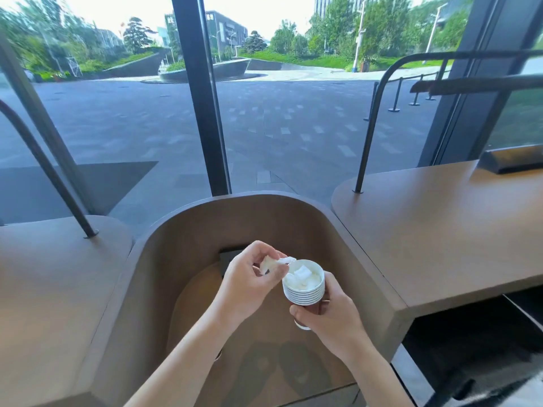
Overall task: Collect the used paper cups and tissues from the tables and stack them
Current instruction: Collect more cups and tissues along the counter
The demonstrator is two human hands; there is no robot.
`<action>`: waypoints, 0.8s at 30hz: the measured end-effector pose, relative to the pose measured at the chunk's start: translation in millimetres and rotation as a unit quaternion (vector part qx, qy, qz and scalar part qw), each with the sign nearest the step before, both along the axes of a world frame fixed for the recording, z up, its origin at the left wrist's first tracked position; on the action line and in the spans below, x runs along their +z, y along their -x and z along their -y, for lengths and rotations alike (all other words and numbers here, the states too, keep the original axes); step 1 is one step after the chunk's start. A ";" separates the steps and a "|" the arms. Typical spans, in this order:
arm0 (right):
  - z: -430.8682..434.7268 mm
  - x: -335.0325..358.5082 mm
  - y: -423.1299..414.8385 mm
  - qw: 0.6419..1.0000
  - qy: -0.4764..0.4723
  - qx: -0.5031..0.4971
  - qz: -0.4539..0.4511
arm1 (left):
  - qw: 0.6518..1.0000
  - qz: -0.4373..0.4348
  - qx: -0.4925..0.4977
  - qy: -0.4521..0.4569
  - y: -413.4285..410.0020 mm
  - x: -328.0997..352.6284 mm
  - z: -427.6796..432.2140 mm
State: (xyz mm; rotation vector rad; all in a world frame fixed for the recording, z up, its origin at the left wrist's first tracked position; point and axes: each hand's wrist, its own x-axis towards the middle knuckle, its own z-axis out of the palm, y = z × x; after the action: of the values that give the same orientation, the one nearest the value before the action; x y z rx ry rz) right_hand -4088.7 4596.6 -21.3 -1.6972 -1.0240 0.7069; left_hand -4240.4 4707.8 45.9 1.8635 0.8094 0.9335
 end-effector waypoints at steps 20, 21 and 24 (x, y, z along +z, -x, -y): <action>-11.8 0.0 21.1 0.998 -0.015 0.036 0.039 | 0.993 -0.116 0.008 -0.031 10.0 -6.8 3.2; -14.1 -0.2 22.9 0.998 -0.014 0.040 0.040 | 0.992 -0.124 0.009 -0.035 12.8 -8.8 1.5; -21.6 -0.5 29.1 0.997 -0.015 0.055 0.046 | 0.988 -0.149 0.017 -0.038 21.4 -12.2 0.5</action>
State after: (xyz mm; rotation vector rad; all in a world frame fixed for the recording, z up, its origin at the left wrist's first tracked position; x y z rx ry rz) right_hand -4117.9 4618.2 -21.8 -1.6707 -1.1935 0.6853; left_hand -4261.8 4707.3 33.7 2.0941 0.9976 0.7226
